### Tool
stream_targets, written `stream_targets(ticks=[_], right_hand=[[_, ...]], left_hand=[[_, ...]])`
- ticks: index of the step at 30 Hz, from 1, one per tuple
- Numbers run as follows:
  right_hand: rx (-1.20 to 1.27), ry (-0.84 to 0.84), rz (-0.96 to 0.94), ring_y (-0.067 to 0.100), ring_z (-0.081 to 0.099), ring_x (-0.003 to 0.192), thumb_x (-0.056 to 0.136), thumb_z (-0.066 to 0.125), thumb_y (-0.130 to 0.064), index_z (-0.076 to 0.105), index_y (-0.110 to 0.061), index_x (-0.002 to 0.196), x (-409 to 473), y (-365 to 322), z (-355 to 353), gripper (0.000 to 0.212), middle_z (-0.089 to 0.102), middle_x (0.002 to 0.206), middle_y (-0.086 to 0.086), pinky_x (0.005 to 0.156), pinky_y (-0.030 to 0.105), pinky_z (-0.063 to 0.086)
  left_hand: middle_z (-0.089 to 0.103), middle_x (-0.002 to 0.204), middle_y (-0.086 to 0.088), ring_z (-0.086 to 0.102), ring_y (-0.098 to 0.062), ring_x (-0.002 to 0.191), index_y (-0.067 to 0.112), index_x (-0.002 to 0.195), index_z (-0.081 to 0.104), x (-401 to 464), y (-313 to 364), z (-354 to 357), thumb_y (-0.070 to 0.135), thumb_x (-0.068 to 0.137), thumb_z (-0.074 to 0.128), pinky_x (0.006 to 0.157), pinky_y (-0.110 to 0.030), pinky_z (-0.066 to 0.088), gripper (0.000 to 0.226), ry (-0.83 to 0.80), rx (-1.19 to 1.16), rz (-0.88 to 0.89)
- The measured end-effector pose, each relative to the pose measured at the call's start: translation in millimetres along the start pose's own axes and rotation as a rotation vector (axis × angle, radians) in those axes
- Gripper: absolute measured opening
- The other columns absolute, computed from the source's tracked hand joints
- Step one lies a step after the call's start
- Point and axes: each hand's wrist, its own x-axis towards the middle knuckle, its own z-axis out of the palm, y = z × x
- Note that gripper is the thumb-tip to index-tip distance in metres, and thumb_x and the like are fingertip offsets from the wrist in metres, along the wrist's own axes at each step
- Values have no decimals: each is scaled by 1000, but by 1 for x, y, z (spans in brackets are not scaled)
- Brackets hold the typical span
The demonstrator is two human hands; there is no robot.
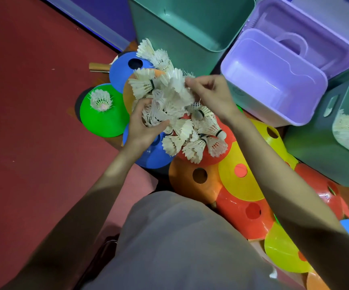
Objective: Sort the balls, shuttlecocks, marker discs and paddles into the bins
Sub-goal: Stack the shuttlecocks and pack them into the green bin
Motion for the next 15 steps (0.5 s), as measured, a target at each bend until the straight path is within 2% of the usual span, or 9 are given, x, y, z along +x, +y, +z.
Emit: stream_targets(ticks=[2, 5, 7, 9, 11, 13, 15], right_hand=[[-49, 54, -16, 8, 49, 54, 97, 54, -22, 71, 1, 88, 16, -1, 2, 31, 59, 64, 3, 52, 13, 39], [-192, 87, -55, 4, 55, 69, 94, 55, -15, 69, -6, 102, 41, 5, 5, 19, 67, 83, 4, 66, 15, 46], [-342, 37, -91, 9, 57, 88, 93, 55, -11, 63, -7, 118, 55, 12, 5, 27, 64, 112, 10, 86, 19, 47], [-474, -59, -122, 14, 53, 108, 94, 53, -10, 55, -9, 131, 65, 16, 4, 37, 52, 132, 10, 98, 19, 39], [-584, -158, -138, 24, 46, 124, 95, 51, -12, 51, -12, 136, 75, 22, 6, 41, 45, 140, 10, 109, 31, 33], [-687, -230, -138, 31, 39, 131, 96, 51, -14, 49, -13, 138, 80, 28, 8, 42, 42, 144, 11, 113, 42, 29], [-739, -233, -154, 32, 40, 129, 95, 53, -12, 49, -11, 135, 79, 31, 10, 41, 44, 142, 11, 112, 40, 29]], left_hand=[[60, 118, -14, 56, -31, 112, 8, 117, 53, -2, 0, -2, 27, 69, 81, 100, -51, 44, 59, 36, 8, -14], [60, 117, -14, 57, -29, 111, 12, 114, 53, -4, 0, -4, 19, 70, 80, 101, -47, 44, 52, 63, -9, -21], [60, 113, -10, 57, -23, 108, 13, 111, 52, -6, 1, -5, 16, 70, 79, 100, -42, 45, 49, 69, -14, -3], [60, 111, -6, 57, -18, 105, 14, 110, 52, -8, 2, -5, 15, 71, 79, 98, -38, 45, 47, 68, -19, 13], [60, 113, -8, 58, -22, 108, 12, 111, 53, -10, 3, -6, 15, 71, 80, 98, -39, 45, 48, 63, -18, 13], [60, 115, -11, 58, -24, 110, 7, 113, 53, -11, 3, -6, 15, 71, 80, 98, -38, 46, 51, 52, -10, 9], [60, 113, -10, 57, -20, 107, 4, 114, 53, -12, 4, -5, 14, 72, 79, 96, -32, 45, 51, 44, 0, 12]])
